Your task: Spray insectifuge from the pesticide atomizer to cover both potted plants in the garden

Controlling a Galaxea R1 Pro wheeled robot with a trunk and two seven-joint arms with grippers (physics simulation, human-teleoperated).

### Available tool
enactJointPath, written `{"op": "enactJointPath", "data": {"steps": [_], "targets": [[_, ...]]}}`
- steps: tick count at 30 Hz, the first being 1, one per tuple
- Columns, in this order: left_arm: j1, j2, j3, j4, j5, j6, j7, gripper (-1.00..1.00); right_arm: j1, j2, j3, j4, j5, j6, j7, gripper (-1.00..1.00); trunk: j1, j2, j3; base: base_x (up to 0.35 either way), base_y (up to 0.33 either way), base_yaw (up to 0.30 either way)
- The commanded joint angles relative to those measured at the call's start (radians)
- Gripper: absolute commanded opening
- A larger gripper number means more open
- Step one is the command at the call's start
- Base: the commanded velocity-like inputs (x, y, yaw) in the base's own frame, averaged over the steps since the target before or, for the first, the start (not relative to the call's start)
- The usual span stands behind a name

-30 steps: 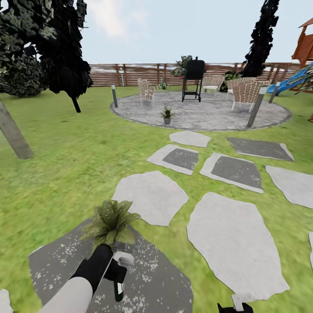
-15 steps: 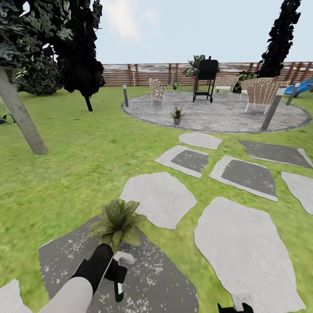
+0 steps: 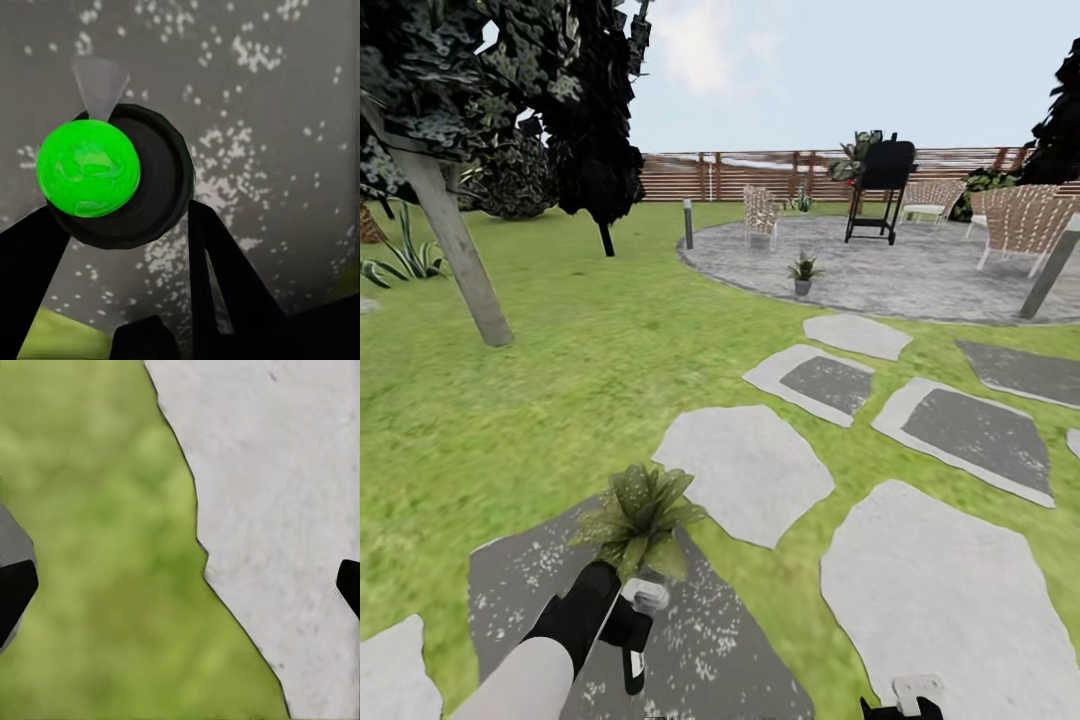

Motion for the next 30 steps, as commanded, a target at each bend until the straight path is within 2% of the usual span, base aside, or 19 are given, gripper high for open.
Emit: {"op": "enactJointPath", "data": {"steps": [1,5,10,12,14,16,23,30], "targets": [[-0.001,-0.002,0.008,-0.001,-0.011,0.003,-0.007,-1.00,-0.001,0.000,-0.002,0.000,0.008,-0.003,0.001,1.00,0.000,0.000,-0.001,-0.085,-0.147,0.278],[-0.001,-0.002,0.009,-0.001,-0.010,0.003,-0.010,-1.00,0.000,0.000,-0.003,0.000,0.008,-0.003,0.001,1.00,0.000,0.000,-0.001,-0.021,-0.036,0.254],[-0.010,-0.012,0.005,0.000,-0.010,0.017,-0.035,-1.00,0.000,0.000,-0.002,0.001,0.009,-0.002,0.001,1.00,0.000,0.000,-0.001,-0.001,-0.002,0.036],[-0.016,-0.015,0.003,-0.003,-0.011,0.048,-0.068,-1.00,-0.001,0.000,-0.003,0.002,0.009,-0.002,0.001,1.00,0.000,0.000,-0.001,0.000,0.000,0.002],[-0.035,-0.013,0.001,-0.006,-0.012,0.140,-0.121,-1.00,0.000,0.000,-0.003,0.002,0.008,-0.001,0.001,1.00,0.000,0.000,-0.001,0.000,0.000,0.000],[-0.058,-0.011,0.001,-0.006,-0.015,0.161,-0.130,-1.00,0.000,0.000,-0.003,0.001,0.009,-0.001,0.001,1.00,0.000,0.000,-0.001,0.000,0.000,0.000],[-0.113,-0.012,0.003,-0.007,-0.011,0.176,-0.134,-1.00,0.000,0.000,-0.002,0.000,0.009,-0.002,0.001,1.00,0.000,0.000,-0.001,0.000,0.000,0.004],[-0.115,-0.013,0.003,-0.006,-0.019,0.177,-0.134,-1.00,0.000,0.000,-0.002,0.000,0.009,-0.003,0.001,1.00,0.000,0.000,-0.001,0.000,0.000,0.217]]}}
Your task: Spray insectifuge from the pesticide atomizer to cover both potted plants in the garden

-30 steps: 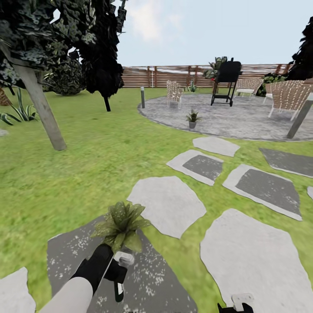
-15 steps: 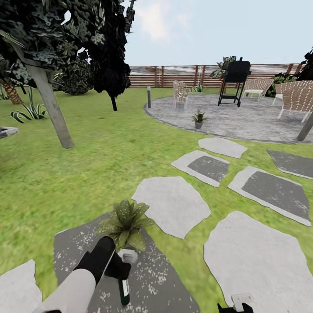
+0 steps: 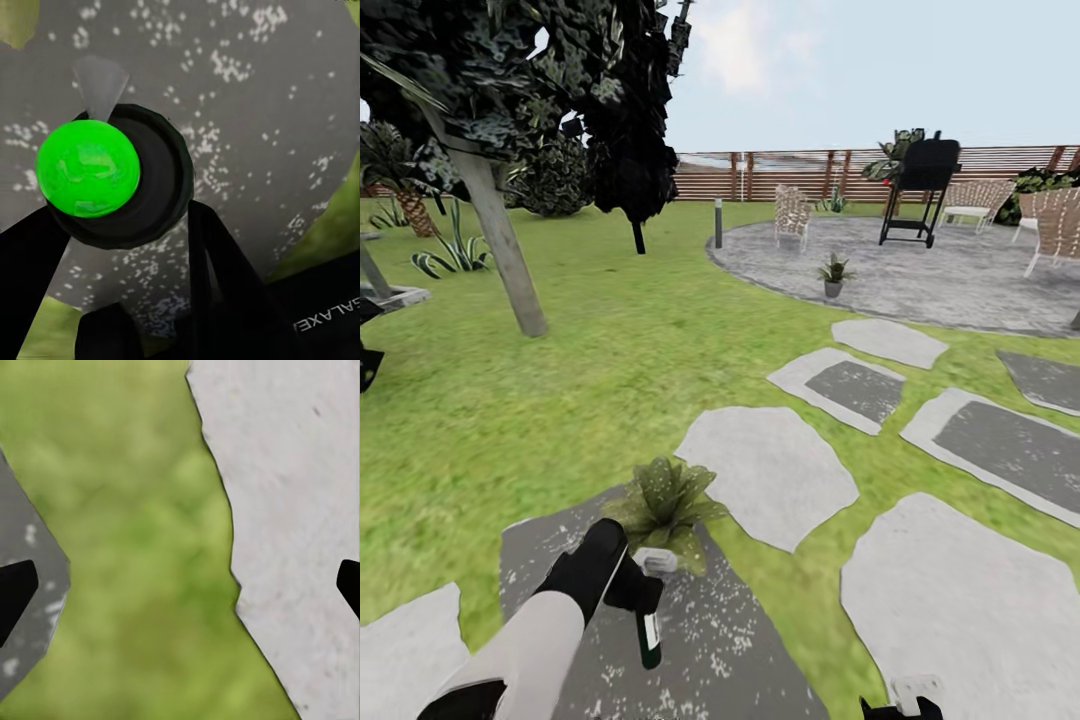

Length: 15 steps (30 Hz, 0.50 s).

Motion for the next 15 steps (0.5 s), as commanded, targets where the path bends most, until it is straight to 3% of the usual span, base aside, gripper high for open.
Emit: {"op": "enactJointPath", "data": {"steps": [1,4,12,15], "targets": [[-0.001,-0.002,0.008,-0.001,-0.011,0.003,-0.006,-1.00,-0.001,0.000,-0.002,0.001,0.008,-0.003,0.001,1.00,0.000,0.000,-0.001,0.000,0.000,0.276],[-0.001,-0.003,0.008,-0.001,-0.011,0.003,-0.006,-1.00,-0.001,0.000,-0.002,0.000,0.008,-0.003,0.001,1.00,0.000,0.000,-0.001,0.000,-0.119,0.233],[-0.001,-0.004,0.007,0.001,-0.011,0.003,-0.006,-1.00,-0.001,0.000,-0.002,0.000,0.008,-0.003,0.001,1.00,0.000,0.000,-0.001,0.000,-0.261,0.038],[-0.001,-0.004,0.006,0.000,-0.012,0.003,-0.006,-1.00,-0.001,0.000,-0.002,0.000,0.008,-0.003,0.001,1.00,0.000,0.000,-0.001,0.016,-0.271,0.242]]}}
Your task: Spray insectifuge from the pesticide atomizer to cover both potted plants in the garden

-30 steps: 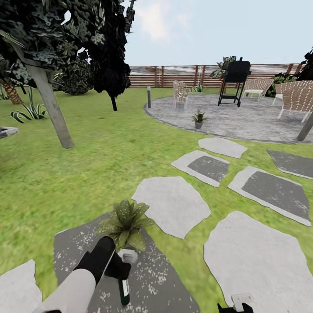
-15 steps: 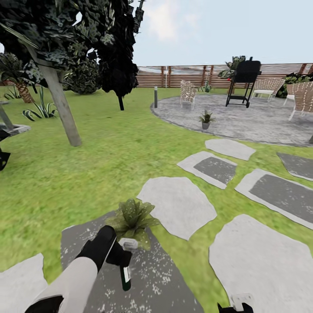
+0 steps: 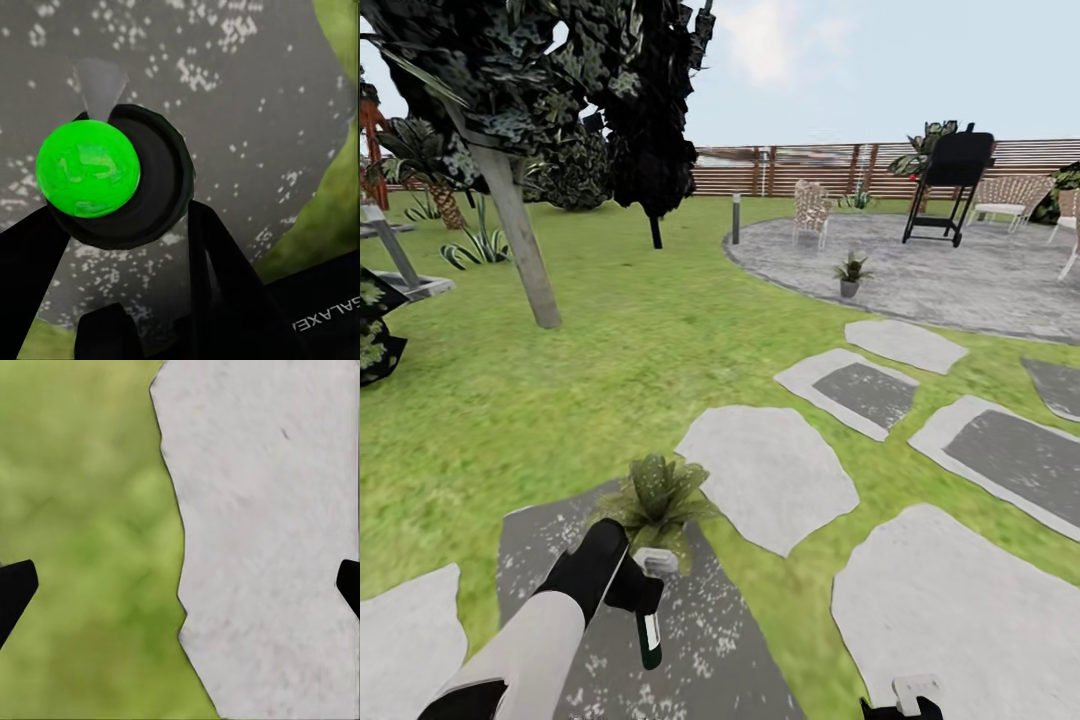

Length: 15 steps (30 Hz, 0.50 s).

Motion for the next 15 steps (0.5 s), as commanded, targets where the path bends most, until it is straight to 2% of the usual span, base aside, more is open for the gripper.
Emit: {"op": "enactJointPath", "data": {"steps": [1,6,9,12,14,15], "targets": [[-0.001,-0.001,0.008,-0.002,-0.011,0.004,-0.006,-1.00,0.000,0.000,-0.002,0.000,0.008,-0.003,0.001,1.00,0.000,0.000,-0.001,0.088,-0.270,0.270],[-0.007,0.001,0.006,-0.002,-0.010,0.005,-0.006,-1.00,0.000,0.000,-0.002,0.000,0.008,-0.003,0.001,1.00,0.000,0.000,-0.001,0.204,-0.217,0.277],[-0.046,0.007,0.006,0.008,-0.008,0.007,-0.007,-1.00,0.000,0.000,-0.002,0.000,0.008,-0.002,0.002,1.00,0.000,0.000,-0.001,0.238,-0.179,0.268],[-0.079,0.009,0.001,0.015,-0.009,0.009,-0.008,-1.00,0.000,0.000,-0.002,0.000,0.007,-0.001,0.003,1.00,0.000,0.000,-0.001,0.179,-0.073,0.080],[-0.094,0.010,-0.067,0.017,-0.008,0.012,-0.009,-1.00,0.000,-0.002,-0.002,0.001,0.008,-0.001,0.004,1.00,0.000,0.000,-0.001,0.029,-0.007,0.008],[-0.097,0.010,-0.088,0.018,-0.008,0.014,-0.009,-1.00,0.000,-0.003,-0.002,0.002,0.008,-0.001,0.004,1.00,0.000,0.000,-0.001,0.009,-0.002,0.002]]}}
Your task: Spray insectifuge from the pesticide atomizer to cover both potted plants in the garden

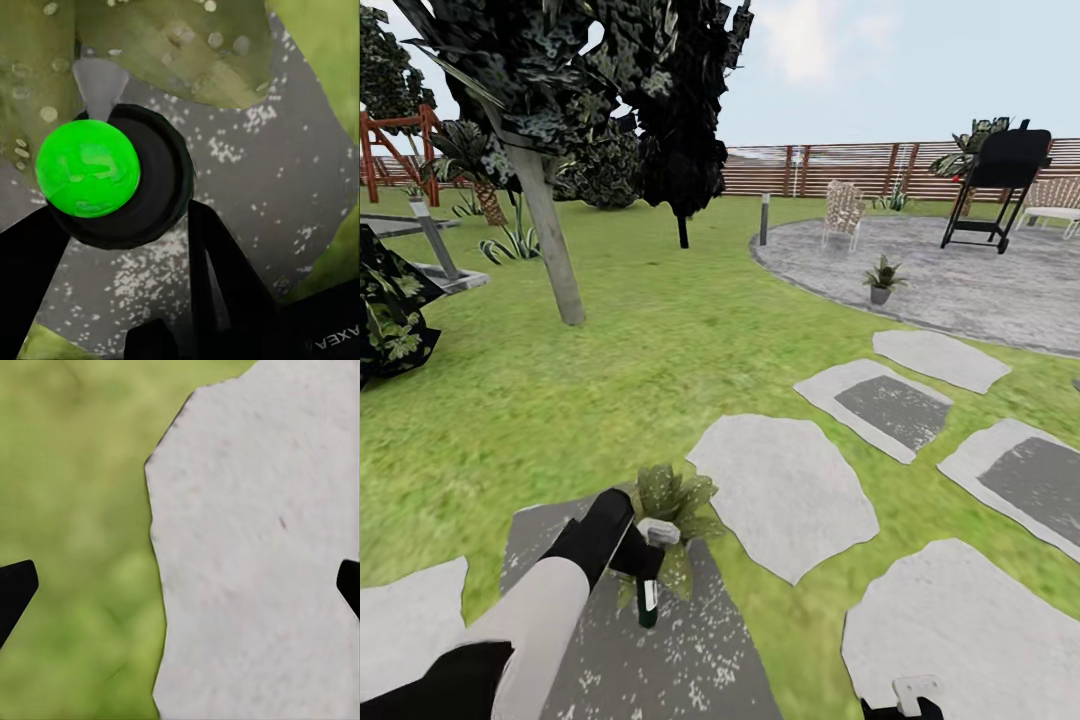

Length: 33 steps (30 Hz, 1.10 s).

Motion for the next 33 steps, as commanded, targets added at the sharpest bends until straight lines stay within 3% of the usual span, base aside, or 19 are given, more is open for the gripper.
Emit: {"op": "enactJointPath", "data": {"steps": [1,5,9,14,26,33], "targets": [[-0.005,-0.002,-0.010,0.003,-0.011,0.004,-0.007,-1.00,-0.001,-0.001,-0.002,0.001,0.008,-0.003,0.000,1.00,0.000,0.000,-0.001,0.003,-0.001,0.001],[-0.044,-0.002,-0.018,0.078,-0.011,0.005,-0.007,-1.00,0.000,-0.001,-0.002,0.000,0.008,-0.003,0.001,1.00,0.000,0.000,-0.001,0.000,0.000,0.000],[-0.125,0.001,-0.019,0.199,-0.011,0.005,-0.007,-1.00,-0.001,-0.001,-0.002,0.000,0.008,-0.003,0.001,1.00,0.000,0.000,-0.001,0.000,0.000,0.000],[-0.179,0.024,-0.018,0.267,-0.011,0.005,-0.008,-1.00,0.000,-0.002,-0.002,0.000,0.008,-0.003,0.001,1.00,0.000,0.000,-0.001,0.000,0.000,0.000],[-0.189,0.025,-0.016,0.295,-0.011,0.005,-0.008,-1.00,-0.001,-0.001,-0.001,0.000,0.008,-0.003,0.001,1.00,0.000,0.000,-0.001,0.000,0.000,0.000],[-0.316,0.022,-0.014,0.366,-0.010,0.006,-0.008,-1.00,-0.001,-0.001,-0.001,0.000,0.008,-0.003,0.001,1.00,0.000,0.000,-0.001,0.000,0.000,0.000]]}}
